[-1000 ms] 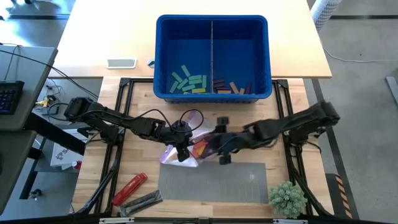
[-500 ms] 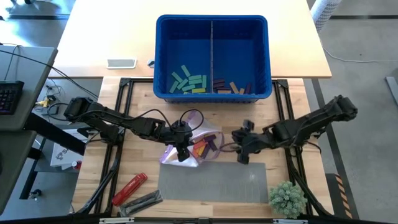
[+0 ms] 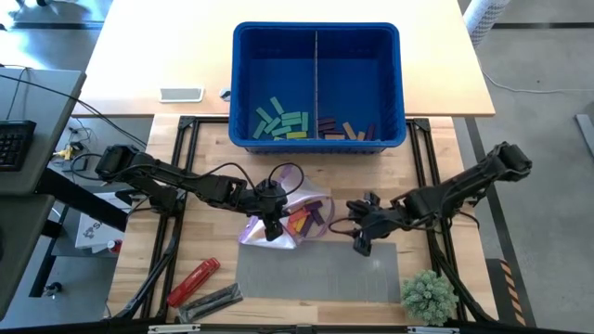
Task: Sort blocks
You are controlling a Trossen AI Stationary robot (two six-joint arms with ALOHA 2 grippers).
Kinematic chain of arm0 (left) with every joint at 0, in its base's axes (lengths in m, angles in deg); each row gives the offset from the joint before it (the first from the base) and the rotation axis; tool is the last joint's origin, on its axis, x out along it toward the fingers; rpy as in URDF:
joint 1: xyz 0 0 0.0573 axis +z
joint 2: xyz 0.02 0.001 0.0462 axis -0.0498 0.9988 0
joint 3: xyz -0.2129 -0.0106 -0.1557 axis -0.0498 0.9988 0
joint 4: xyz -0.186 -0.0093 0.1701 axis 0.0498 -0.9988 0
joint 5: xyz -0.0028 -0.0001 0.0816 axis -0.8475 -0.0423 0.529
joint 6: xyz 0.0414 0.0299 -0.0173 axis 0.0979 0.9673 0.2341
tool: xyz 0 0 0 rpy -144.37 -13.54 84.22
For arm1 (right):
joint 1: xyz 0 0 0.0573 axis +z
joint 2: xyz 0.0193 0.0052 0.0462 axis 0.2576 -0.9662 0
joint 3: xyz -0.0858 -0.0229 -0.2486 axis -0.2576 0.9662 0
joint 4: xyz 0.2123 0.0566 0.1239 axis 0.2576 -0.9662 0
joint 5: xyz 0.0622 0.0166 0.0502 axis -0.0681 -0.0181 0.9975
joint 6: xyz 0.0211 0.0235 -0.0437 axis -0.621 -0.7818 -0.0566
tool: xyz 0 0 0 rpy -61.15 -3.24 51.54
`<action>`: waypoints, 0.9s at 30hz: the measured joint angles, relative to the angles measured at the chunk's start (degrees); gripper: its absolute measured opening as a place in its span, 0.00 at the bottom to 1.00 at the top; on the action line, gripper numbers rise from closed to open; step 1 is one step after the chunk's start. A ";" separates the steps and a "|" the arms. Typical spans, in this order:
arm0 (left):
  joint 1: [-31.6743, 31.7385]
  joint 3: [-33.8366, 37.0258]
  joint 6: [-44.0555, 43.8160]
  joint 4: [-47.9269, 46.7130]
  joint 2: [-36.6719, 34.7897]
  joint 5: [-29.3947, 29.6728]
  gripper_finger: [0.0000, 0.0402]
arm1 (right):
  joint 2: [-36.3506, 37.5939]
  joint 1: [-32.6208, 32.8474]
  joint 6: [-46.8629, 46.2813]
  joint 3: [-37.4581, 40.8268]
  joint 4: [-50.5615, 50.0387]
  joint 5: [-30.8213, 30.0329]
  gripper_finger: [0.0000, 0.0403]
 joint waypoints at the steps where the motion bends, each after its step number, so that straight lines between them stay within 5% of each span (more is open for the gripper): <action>1: 0.02 0.00 0.00 -0.02 -0.02 0.01 0.00 | 0.00 -0.18 0.69 -0.61 -0.03 -0.46 0.50; 18: 0.02 0.00 0.00 0.00 -0.01 0.01 0.00 | 0.52 -6.58 21.35 -20.27 -2.01 -11.08 0.50; 27: 0.02 0.00 0.00 0.04 0.00 0.01 0.00 | 0.29 -8.50 22.02 -17.86 -3.88 -8.44 0.50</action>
